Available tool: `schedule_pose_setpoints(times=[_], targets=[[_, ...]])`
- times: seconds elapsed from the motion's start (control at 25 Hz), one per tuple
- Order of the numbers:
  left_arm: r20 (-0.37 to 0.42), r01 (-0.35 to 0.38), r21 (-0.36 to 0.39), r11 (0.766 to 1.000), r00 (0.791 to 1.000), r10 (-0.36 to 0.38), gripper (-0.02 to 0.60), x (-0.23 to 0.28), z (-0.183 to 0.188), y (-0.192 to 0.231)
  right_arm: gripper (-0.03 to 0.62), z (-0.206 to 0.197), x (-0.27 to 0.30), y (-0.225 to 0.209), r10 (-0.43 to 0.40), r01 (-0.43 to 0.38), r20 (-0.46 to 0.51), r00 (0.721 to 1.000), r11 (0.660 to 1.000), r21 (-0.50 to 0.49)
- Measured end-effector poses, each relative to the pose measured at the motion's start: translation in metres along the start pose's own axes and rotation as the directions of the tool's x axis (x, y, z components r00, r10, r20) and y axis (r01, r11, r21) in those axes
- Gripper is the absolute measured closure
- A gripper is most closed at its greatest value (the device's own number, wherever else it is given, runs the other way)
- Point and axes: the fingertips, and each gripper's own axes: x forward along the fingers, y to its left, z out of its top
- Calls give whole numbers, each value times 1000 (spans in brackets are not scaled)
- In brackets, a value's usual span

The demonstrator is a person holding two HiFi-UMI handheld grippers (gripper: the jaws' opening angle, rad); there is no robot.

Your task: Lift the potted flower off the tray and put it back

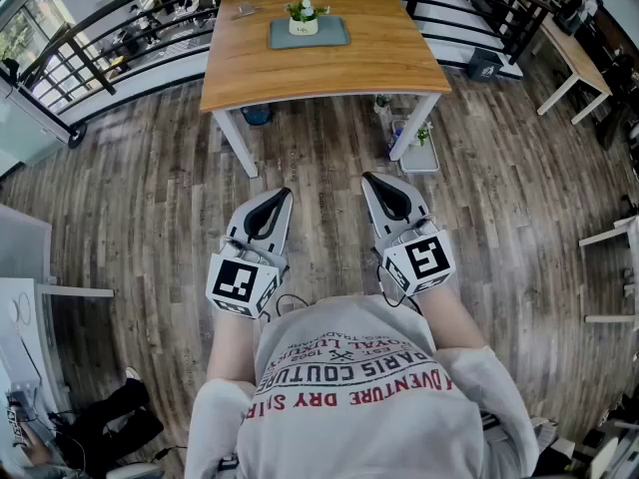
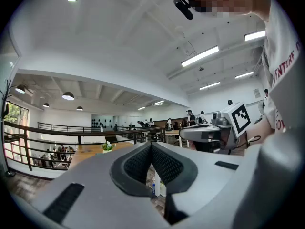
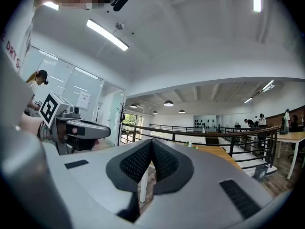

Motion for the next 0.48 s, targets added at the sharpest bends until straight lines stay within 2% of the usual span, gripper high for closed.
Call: schedule_pose_setpoints(times=[0.48], targets=[[2, 8, -7, 1000, 1000, -8, 569, -1, -3, 13, 568, -3, 10, 3, 9, -9, 6, 1000, 1000, 20]])
